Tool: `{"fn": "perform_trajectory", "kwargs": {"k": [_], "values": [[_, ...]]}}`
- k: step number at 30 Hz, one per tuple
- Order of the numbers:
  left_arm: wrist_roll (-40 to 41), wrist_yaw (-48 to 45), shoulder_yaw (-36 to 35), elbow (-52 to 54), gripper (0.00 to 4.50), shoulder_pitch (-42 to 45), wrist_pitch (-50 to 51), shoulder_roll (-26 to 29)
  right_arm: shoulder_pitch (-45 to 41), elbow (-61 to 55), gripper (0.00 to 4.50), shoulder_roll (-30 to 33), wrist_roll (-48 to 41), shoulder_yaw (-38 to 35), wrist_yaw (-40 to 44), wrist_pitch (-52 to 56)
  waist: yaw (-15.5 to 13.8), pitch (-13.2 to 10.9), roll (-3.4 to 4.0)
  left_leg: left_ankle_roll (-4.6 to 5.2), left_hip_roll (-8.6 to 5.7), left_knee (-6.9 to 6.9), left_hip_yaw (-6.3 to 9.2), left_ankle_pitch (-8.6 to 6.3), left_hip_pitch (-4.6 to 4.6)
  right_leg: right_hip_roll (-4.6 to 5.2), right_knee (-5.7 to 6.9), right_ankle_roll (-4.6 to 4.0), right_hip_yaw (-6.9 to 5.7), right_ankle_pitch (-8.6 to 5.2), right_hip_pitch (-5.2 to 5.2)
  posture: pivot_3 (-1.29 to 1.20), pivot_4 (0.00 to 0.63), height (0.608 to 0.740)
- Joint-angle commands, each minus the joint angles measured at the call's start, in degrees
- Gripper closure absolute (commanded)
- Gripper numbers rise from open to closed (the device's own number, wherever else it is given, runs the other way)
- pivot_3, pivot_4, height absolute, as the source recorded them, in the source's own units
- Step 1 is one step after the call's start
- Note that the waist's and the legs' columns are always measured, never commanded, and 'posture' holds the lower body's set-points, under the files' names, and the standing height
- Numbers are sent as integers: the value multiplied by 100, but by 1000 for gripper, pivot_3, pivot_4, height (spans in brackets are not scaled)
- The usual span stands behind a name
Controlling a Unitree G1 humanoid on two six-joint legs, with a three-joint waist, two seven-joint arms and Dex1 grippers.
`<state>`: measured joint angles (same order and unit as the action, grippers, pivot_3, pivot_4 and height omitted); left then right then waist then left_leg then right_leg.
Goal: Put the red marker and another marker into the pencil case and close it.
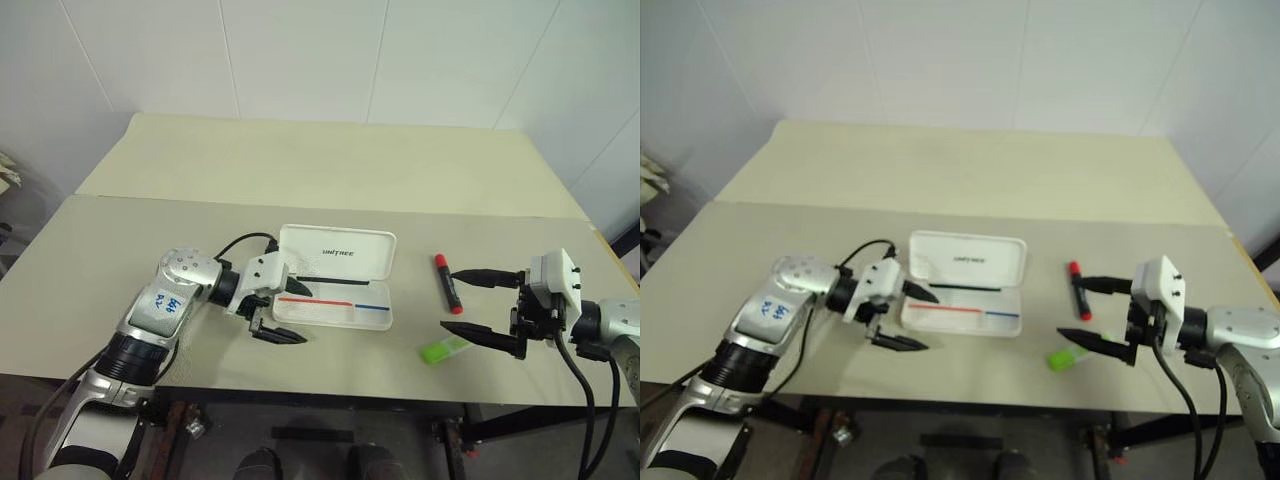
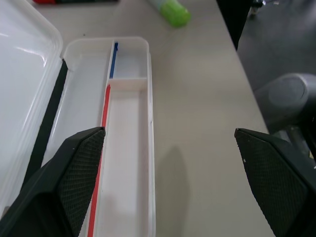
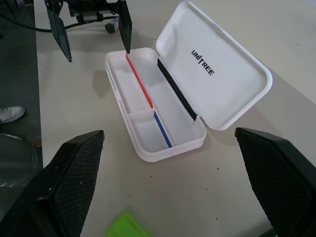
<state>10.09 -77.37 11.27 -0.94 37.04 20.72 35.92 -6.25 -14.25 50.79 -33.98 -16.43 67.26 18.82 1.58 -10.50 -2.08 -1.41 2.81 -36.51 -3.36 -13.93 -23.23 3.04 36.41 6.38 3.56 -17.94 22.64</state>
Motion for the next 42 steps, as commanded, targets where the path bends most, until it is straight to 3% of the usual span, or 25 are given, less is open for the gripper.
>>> {"fn": "perform_trajectory", "kwargs": {"k": [1,11,27,36,42], "values": [[411,-16,-292,316,36,-3,215,148,-17,-48,0,116,-59,-276,9,-55,1,0,1,0,0,0,0,0,1,0,0,0,0,0,0,0,150,740],[962,18,-699,257,36,-78,17,293,-108,172,0,-54,275,-110,-443,-114,-2,-2,3,0,-1,1,0,0,1,4,-3,-2,-1,-1,0,0,150,740],[2320,-587,-1775,-371,36,-453,-534,105,-209,687,0,-1129,1462,381,-2365,-111,7,-5,8,-1,-2,20,-2,0,3,7,-17,-4,-6,-2,1,0,150,740],[2306,-1053,-1996,-952,36,-698,-755,420,-782,1848,0,-2120,2186,683,-3704,-306,23,-10,18,-1,-3,32,-7,1,2,10,-21,-7,-7,-3,7,0,150,740],[2276,-950,-2011,-943,36,-690,-786,451,-1039,2411,0,-2449,2263,642,-4123,-303,24,-10,19,-1,-4,33,-7,1,4,13,-21,-7,-8,-3,4,0,150,740]]}}
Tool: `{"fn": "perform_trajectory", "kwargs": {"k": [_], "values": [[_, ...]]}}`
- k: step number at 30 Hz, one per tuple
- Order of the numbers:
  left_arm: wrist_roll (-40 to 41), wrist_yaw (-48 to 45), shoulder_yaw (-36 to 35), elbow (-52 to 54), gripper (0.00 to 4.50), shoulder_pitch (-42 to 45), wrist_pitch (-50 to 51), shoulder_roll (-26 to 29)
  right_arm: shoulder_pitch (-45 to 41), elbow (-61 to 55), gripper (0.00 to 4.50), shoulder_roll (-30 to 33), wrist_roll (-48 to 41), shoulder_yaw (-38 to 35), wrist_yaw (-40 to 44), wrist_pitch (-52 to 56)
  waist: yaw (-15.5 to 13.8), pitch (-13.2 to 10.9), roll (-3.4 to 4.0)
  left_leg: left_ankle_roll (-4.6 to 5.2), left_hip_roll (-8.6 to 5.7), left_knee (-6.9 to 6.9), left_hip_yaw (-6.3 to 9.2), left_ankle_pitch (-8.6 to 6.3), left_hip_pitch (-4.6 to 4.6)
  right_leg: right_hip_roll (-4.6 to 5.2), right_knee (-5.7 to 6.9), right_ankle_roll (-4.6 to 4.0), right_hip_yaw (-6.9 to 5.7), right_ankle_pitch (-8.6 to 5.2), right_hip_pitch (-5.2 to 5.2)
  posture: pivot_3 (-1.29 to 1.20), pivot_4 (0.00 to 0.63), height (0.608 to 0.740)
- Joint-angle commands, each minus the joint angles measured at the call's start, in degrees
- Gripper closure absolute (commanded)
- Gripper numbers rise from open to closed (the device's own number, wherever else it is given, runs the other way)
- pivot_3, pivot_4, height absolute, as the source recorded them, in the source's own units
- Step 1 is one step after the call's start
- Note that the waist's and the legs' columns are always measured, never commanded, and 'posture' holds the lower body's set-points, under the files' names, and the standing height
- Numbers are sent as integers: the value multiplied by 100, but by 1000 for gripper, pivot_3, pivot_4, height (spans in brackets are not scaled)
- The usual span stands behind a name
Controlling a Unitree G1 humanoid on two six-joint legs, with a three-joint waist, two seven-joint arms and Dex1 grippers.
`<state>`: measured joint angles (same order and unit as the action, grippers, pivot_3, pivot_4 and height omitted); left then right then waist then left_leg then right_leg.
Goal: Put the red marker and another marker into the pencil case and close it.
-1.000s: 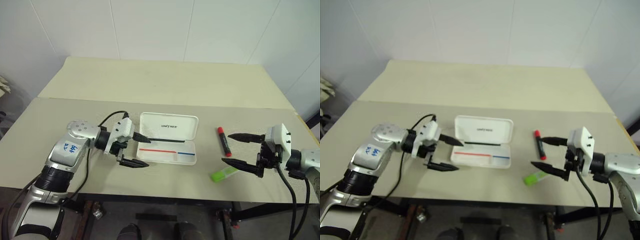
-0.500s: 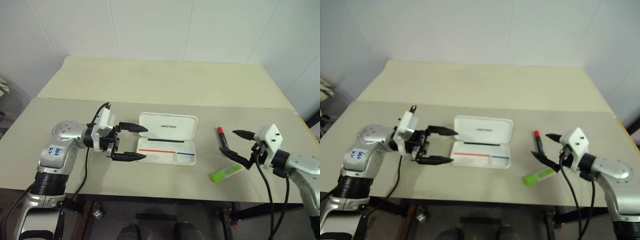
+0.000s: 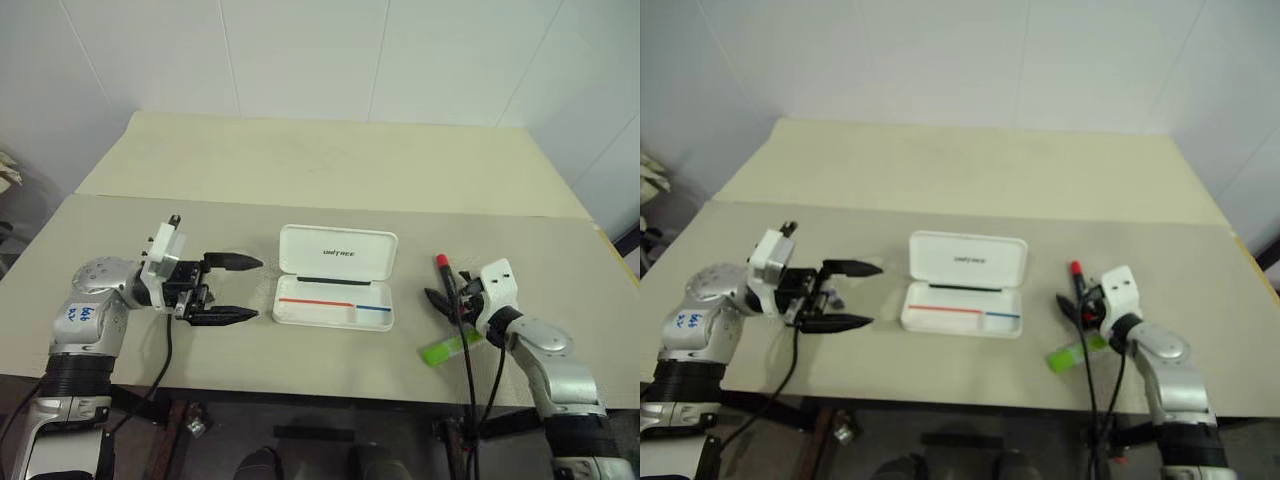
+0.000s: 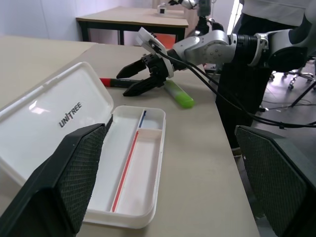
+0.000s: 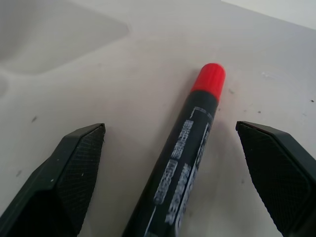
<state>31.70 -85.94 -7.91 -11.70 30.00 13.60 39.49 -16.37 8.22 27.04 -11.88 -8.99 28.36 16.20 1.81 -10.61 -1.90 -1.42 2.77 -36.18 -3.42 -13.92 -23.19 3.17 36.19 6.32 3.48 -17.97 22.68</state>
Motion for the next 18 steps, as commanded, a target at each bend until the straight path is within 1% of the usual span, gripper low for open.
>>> {"fn": "perform_trajectory", "kwargs": {"k": [1,5,10,14,17,18], "values": [[117,-81,-98,145,36,13,-68,90,-31,193,0,-98,52,-96,-246,-42,2,1,-1,0,0,-1,0,0,1,1,0,1,0,0,-2,0,150,740],[140,-19,-117,226,36,-11,-41,69,-16,261,0,-222,17,-88,-330,84,21,1,-2,1,0,-2,0,1,10,3,1,-1,0,3,-10,0,150,740],[145,64,-146,288,36,-41,-43,41,-22,320,0,-338,-28,-163,-557,443,33,19,-30,0,2,-1,1,2,15,5,2,-3,-1,4,-14,0,150,740],[127,127,-147,287,36,-26,-93,7,-28,369,0,-344,-21,-170,-655,579,38,26,-42,6,6,0,1,6,21,26,0,-12,-2,3,-21,0,150,740],[138,150,-140,293,0,-24,-113,-17,-28,388,580,-376,-39,-218,-742,590,38,28,-45,14,5,2,0,10,21,38,-13,-33,-1,-1,-27,0,150,740],[144,153,-138,292,0,-20,-115,-24,-30,388,947,-384,-48,-232,-749,587,38,30,-48,17,7,4,0,12,21,42,-24,-47,-1,0,-31,0,150,740]]}}
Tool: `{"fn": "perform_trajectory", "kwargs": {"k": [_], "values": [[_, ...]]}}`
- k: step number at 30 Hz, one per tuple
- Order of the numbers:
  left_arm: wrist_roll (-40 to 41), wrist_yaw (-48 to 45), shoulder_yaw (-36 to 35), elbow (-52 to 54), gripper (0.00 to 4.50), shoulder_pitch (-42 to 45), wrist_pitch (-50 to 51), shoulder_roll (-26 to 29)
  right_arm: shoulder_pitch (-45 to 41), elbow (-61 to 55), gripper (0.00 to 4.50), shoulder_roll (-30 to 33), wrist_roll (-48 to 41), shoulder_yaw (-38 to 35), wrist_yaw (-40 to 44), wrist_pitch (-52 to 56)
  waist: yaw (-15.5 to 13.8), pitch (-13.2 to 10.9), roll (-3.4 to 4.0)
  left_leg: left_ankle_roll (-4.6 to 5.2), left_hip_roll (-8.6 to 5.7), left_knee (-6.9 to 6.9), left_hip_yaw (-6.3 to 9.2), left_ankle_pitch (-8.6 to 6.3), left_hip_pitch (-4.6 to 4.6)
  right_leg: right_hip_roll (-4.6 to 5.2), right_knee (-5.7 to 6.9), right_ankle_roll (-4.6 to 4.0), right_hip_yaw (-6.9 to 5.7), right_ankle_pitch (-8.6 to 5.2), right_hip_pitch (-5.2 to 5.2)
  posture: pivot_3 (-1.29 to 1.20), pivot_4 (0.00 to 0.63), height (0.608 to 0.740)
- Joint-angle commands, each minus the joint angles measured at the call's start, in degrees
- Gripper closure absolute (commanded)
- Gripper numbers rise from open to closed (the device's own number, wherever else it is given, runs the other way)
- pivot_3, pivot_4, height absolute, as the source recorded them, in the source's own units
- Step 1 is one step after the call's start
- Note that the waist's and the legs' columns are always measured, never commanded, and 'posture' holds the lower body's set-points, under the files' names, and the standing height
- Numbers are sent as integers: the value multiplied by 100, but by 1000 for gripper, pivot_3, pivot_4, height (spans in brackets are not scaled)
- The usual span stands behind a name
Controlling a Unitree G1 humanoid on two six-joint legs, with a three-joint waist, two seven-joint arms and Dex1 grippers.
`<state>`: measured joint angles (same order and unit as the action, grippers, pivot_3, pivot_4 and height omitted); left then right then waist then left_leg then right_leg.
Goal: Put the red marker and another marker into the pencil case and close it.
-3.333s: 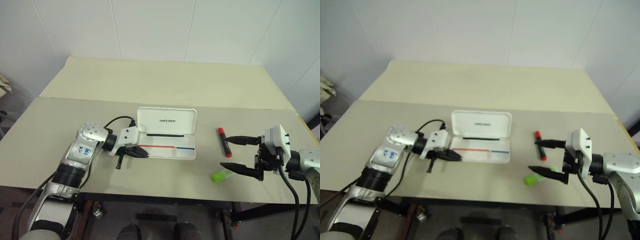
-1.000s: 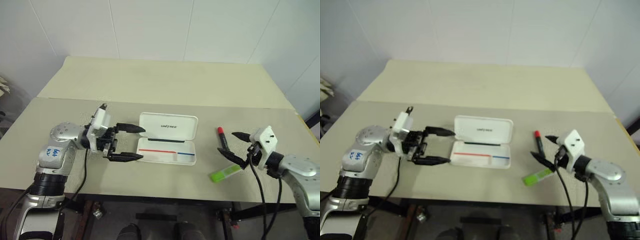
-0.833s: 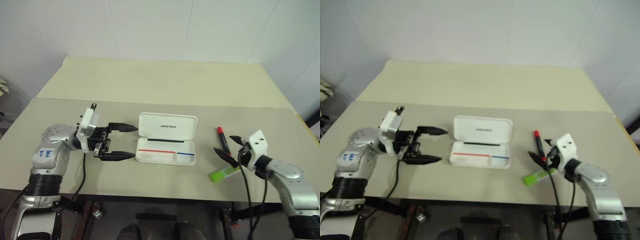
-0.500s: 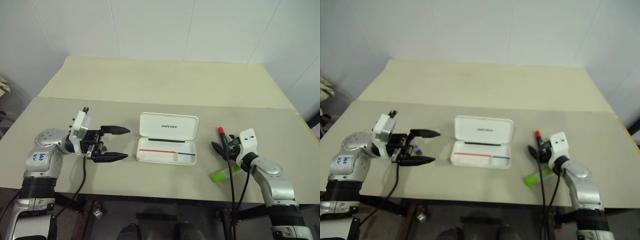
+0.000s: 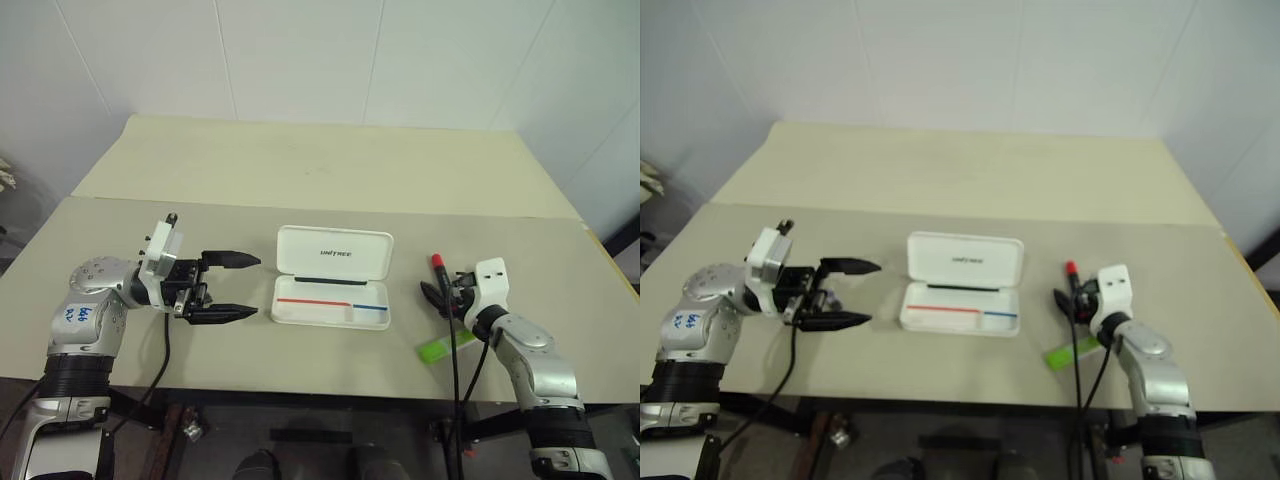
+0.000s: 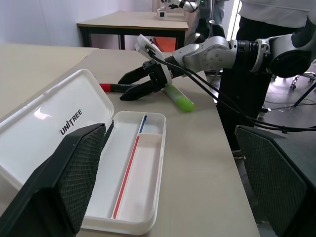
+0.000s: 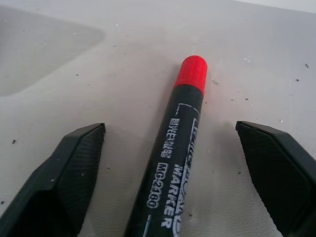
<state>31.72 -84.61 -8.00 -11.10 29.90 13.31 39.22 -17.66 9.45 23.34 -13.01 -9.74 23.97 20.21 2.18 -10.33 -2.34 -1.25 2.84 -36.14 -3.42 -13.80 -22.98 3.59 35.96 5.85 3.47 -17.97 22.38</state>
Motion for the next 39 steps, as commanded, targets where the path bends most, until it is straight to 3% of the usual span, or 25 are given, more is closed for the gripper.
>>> {"fn": "perform_trajectory", "kwargs": {"k": [1,8,9,16,22,30,32,39], "values": [[146,23,-128,233,0,-15,-93,-1,103,263,1310,-21,62,-162,-314,184,1,5,-8,2,-1,0,-1,1,-1,3,-3,-8,0,-1,-1,0,150,740],[207,-56,-126,194,0,2,-107,-54,102,69,3723,149,49,-176,-188,-6,-40,10,-16,-7,-18,10,8,-4,-8,69,-21,-26,-7,-3,-3,0,150,740],[209,-73,-125,178,0,8,-106,-47,56,24,3880,195,44,-202,-172,-53,-39,9,-15,-6,-20,12,10,-4,-9,72,-24,-26,-7,-3,-2,0,150,740],[194,-157,-132,30,0,81,-143,-38,-539,-694,3877,719,-248,-339,366,-484,-26,-35,56,30,-32,25,12,8,-29,77,-36,14,-6,19,17,0,150,740],[203,-162,-144,-42,0,72,-196,-56,-1146,-1570,3877,979,-777,-167,1063,-167,19,-38,61,6,-9,41,-15,-3,-29,-21,-34,46,-5,27,32,0,150,740],[235,-201,-176,-48,0,-25,-241,-44,-1805,-2658,3877,1518,-1226,944,2395,808,37,-39,62,3,-6,51,-17,-3,-32,-22,-25,46,-5,15,48,0,150,740],[241,-196,-240,-59,0,-55,-283,-5,-1949,-2757,3877,1776,-1084,1594,3127,834,25,-39,61,3,-8,47,-17,-4,-34,-15,-27,46,-4,15,47,0,150,740],[309,-9,-431,224,0,-401,-262,27,-2490,-1807,3877,1566,-274,2814,3848,380,47,-40,60,10,-6,32,-18,-7,-37,-6,-20,42,-3,13,48,0,150,740]]}}
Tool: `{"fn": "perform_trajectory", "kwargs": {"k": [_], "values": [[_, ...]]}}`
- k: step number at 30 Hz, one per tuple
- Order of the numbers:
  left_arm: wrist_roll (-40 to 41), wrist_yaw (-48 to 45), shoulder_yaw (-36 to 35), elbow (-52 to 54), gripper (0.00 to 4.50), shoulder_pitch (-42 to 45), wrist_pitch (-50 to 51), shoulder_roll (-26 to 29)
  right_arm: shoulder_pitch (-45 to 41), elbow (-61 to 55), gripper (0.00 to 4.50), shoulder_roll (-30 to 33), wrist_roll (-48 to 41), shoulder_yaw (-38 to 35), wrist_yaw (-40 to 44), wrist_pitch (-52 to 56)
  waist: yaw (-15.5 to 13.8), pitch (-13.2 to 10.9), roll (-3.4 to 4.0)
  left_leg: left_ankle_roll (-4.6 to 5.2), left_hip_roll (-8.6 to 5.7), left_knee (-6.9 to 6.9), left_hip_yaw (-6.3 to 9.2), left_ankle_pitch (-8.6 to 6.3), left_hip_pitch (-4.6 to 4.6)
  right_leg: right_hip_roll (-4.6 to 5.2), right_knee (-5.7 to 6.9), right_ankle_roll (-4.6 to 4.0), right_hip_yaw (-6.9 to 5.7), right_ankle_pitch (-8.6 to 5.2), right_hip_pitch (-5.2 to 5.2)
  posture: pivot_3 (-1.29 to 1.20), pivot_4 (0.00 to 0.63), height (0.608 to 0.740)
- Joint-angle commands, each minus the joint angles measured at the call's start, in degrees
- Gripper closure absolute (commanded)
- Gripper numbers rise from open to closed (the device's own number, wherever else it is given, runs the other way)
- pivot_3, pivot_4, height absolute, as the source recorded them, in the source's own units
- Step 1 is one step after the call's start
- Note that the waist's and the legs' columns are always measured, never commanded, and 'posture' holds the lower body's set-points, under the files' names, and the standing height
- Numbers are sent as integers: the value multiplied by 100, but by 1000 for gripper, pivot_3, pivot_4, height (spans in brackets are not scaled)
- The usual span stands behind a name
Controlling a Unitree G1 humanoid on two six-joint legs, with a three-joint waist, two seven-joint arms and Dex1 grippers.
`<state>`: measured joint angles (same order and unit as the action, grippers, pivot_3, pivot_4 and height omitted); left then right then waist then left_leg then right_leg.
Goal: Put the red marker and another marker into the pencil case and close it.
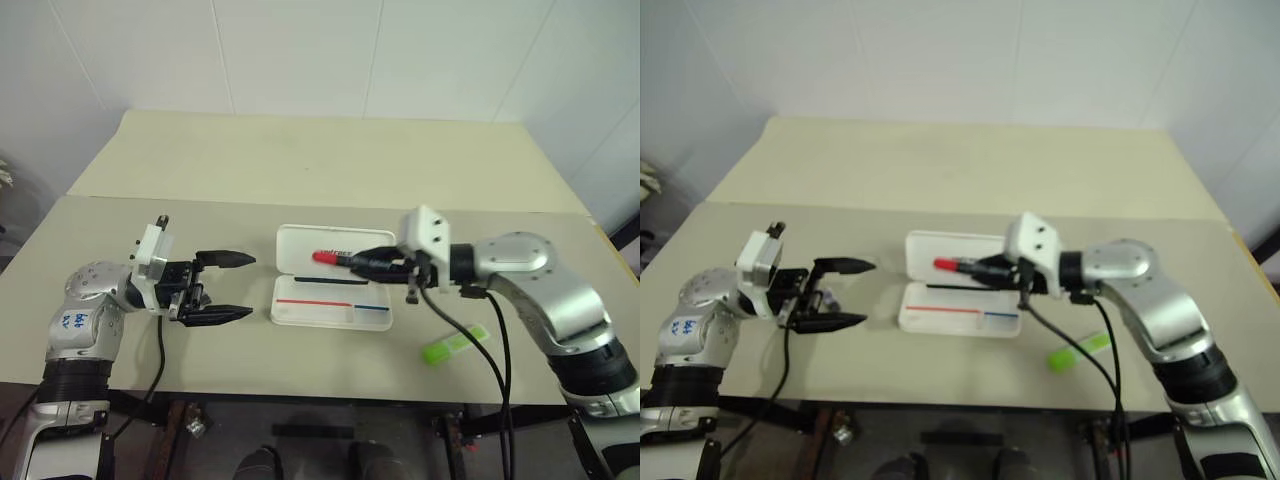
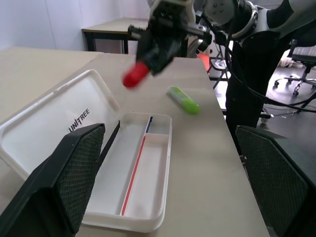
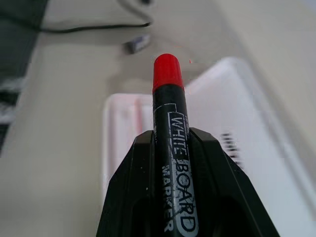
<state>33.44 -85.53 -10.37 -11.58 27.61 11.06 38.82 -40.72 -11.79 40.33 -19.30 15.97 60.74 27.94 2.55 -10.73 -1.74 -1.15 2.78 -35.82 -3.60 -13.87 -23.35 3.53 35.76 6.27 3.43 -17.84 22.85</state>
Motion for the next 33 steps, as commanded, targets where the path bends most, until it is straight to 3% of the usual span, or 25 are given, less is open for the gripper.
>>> {"fn": "perform_trajectory", "kwargs": {"k": [1,12,19,30,33], "values": [[153,117,-234,345,0,-264,-26,79,-262,533,3877,-254,529,376,164,-544,28,0,0,0,0,0,-1,0,1,0,1,-1,0,-1,0,0,150,740],[282,482,-498,854,0,-760,78,147,-813,2103,3877,-1109,1458,700,221,-1490,58,-1,-1,-8,2,0,-7,1,-16,-3,22,-6,-2,-3,34,0,150,740],[356,581,-519,982,0,-859,125,173,-854,2258,3877,-1294,1635,628,356,-1615,60,-1,-1,-9,1,0,-10,1,-25,-3,27,-6,-2,-3,48,0,150,740],[351,608,-454,993,0,-798,177,139,-620,1799,92,-1335,1601,463,341,-1307,62,-1,-1,-15,0,-4,-13,2,-27,-8,35,-5,-2,-3,54,0,150,740],[350,615,-443,1008,0,-798,187,129,-484,1410,39,-1250,1385,336,485,-1077,61,-1,-1,-15,0,-4,-13,1,-29,-8,34,-5,-2,-3,54,0,150,740]]}}
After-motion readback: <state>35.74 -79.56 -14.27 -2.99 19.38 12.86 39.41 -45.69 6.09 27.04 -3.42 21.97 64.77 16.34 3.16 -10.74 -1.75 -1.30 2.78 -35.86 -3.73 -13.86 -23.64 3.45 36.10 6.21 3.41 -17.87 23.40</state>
